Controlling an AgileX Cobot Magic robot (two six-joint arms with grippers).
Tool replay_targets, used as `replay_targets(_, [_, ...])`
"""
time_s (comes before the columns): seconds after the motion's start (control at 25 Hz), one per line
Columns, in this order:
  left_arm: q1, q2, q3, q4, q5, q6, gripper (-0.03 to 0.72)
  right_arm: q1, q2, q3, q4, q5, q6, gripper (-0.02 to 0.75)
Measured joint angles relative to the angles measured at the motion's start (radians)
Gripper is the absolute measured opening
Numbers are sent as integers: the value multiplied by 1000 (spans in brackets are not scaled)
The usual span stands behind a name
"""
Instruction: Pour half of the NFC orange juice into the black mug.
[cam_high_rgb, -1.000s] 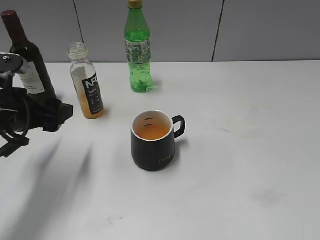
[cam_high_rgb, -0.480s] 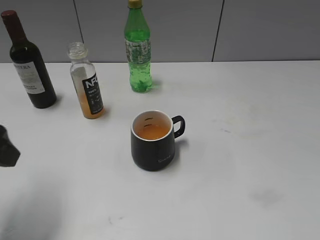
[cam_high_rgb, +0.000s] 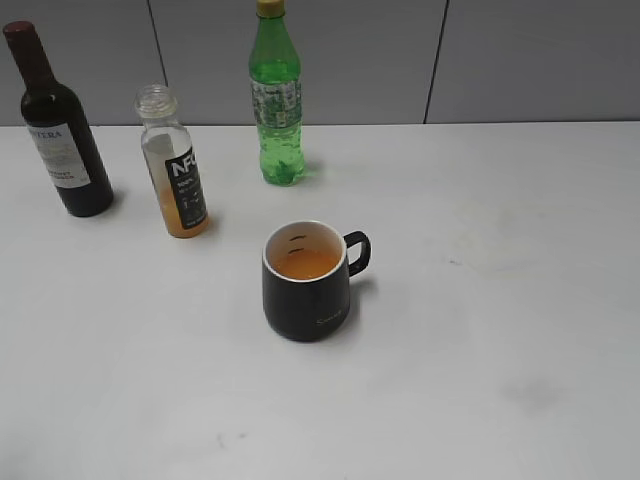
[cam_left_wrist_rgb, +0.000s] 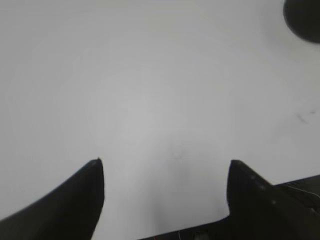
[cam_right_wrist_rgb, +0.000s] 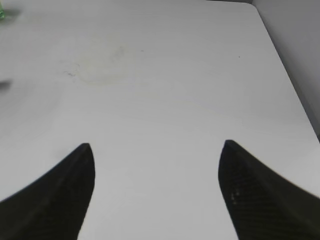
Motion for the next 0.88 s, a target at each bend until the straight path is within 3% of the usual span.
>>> replay_targets(0.32, [0, -254, 96, 42, 8, -1, 585, 0, 0, 0, 0, 0, 0, 585])
replay_targets(0.88, [0, -266, 118, 38, 44, 3, 580, 0, 0, 0, 0, 0, 0, 585])
